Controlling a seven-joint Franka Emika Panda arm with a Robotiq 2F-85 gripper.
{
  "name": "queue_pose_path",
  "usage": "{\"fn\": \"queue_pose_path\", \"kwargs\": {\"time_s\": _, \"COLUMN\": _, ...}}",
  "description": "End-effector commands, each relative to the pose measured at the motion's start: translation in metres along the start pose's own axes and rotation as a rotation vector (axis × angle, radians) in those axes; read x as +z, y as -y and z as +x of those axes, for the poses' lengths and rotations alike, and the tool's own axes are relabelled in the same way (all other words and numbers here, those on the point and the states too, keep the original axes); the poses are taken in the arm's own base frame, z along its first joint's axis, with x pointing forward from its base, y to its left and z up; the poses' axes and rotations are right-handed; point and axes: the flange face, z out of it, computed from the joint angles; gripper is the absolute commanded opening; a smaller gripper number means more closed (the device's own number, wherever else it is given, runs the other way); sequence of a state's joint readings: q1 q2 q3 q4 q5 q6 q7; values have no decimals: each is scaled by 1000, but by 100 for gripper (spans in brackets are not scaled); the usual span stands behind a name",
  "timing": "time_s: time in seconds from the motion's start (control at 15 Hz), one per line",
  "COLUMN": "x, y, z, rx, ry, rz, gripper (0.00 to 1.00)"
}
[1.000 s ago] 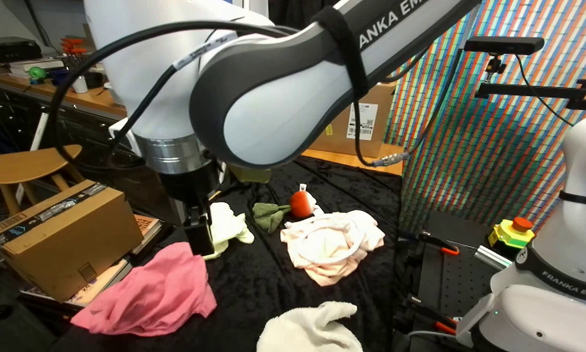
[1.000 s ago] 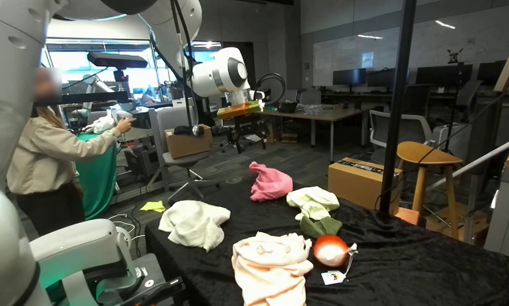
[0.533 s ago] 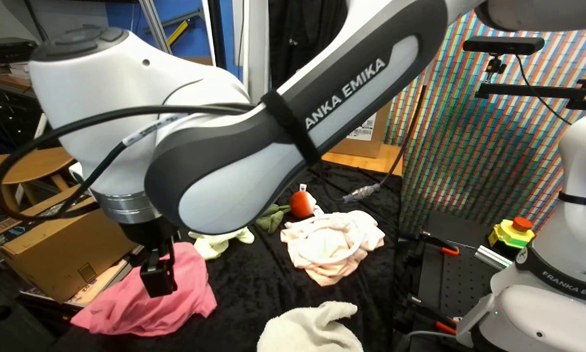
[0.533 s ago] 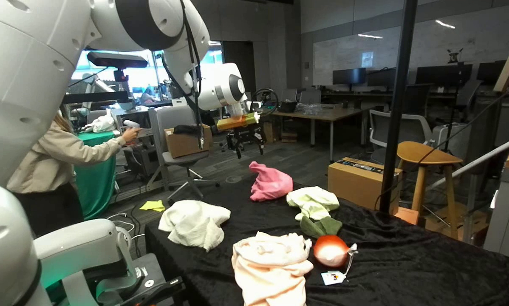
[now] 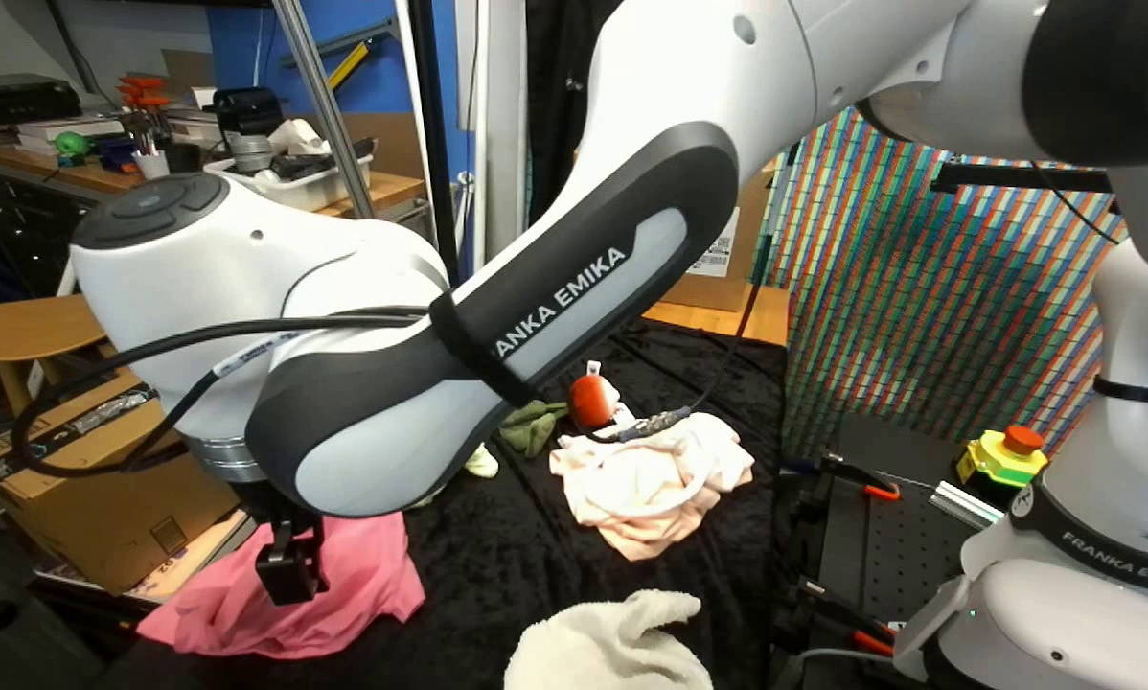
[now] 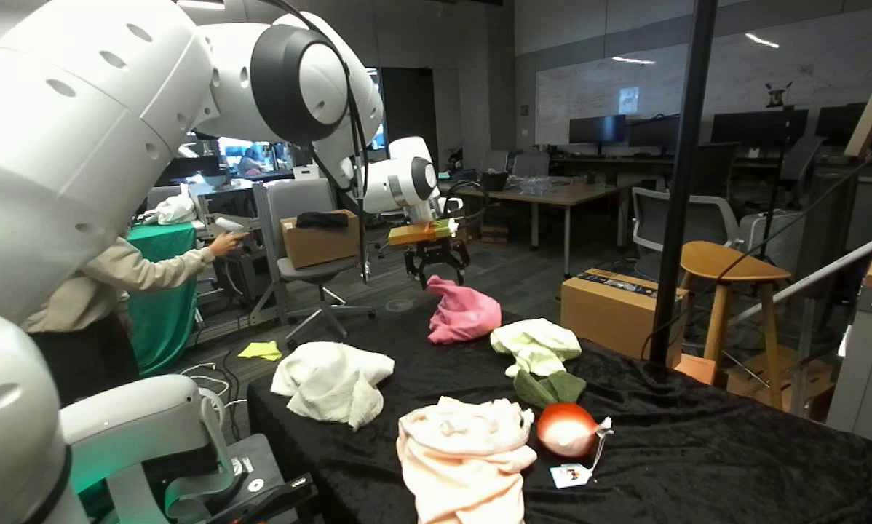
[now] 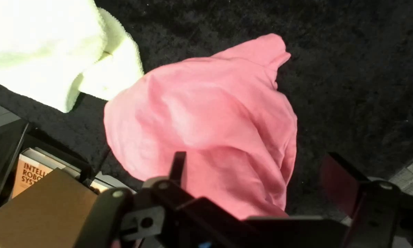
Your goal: Pile the things on the table on top of the peach shirt
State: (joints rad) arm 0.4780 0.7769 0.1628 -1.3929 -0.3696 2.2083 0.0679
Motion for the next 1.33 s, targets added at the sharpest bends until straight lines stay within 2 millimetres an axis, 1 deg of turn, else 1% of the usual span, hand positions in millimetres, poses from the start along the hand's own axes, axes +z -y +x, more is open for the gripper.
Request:
{"fn": "queue_pose_path", "kwargs": {"time_s": 0.0, "x": 13, "y": -15, "z": 16, "rx": 64, "ry": -24, "rz": 24, "gripper": 100}}
{"fn": "queue_pose_path", "kwargs": {"time_s": 0.4, "x": 37, "y": -42, "z": 17, "rx": 145, "ry": -30, "rz": 85, "gripper": 100}}
{"fn": "queue_pose_path", "kwargs": {"time_s": 0.47, "x": 40, "y": -45, "z": 16, "rx": 157, "ry": -34, "rz": 95, "gripper": 100}}
{"fn": "queue_pose_path", "kwargs": {"time_s": 0.73, "x": 58, "y": -58, "z": 13, "rx": 207, "ry": -29, "rz": 144, "gripper": 100}}
{"fn": "queue_pose_path", "kwargs": {"time_s": 1.07, "x": 68, "y": -63, "z": 11, "rx": 253, "ry": -31, "rz": 206, "gripper": 100}}
{"fn": "queue_pose_path", "kwargs": {"time_s": 1.27, "x": 72, "y": -62, "z": 11, "rx": 261, "ry": -34, "rz": 221, "gripper": 100}}
